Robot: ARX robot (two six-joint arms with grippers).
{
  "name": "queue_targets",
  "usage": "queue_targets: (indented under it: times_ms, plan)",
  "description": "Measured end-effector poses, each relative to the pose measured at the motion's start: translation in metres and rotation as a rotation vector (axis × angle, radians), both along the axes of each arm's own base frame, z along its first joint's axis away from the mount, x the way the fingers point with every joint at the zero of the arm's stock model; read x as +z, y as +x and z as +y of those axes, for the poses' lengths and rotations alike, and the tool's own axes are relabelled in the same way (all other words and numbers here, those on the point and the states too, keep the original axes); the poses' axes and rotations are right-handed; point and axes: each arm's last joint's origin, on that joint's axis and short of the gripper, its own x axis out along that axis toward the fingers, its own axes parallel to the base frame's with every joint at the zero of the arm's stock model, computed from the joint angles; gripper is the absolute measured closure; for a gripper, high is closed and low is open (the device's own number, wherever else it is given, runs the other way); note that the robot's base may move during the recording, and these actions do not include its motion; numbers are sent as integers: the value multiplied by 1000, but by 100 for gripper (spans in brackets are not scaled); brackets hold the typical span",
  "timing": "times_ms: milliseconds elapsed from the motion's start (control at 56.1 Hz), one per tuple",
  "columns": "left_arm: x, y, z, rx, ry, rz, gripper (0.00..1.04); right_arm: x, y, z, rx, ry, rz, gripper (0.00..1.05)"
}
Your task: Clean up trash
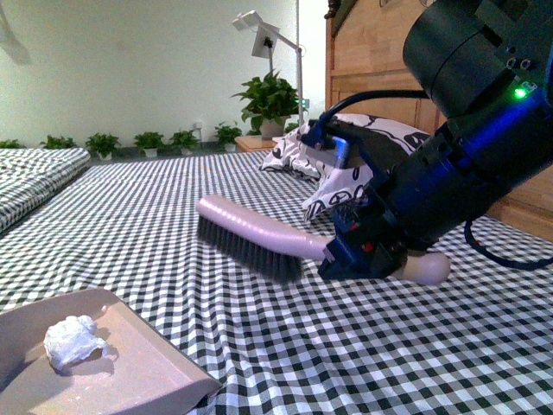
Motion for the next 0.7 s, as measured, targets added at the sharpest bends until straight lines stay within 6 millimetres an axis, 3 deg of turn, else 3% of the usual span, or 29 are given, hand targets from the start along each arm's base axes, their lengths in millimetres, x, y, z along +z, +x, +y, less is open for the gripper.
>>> queue_targets:
  times_ms: [71,178,357,446,695]
  plan:
    - [0,0,0,4,-6,-6,76,6,5,-5,-50,52,-35,84]
    - [-5,3,2,61,-3,-159,76,14,7,-17,-117,119,-58,84]
    - [9,5,17,250,-14,-394,76,37,-4,-67,-262,260,-120,84]
    - [15,2,18,313,-21,-450,76,48,-11,-82,-298,316,-135,84]
    - [64,-15,10,576,-122,-755,76,98,-54,-124,-394,494,-230,84]
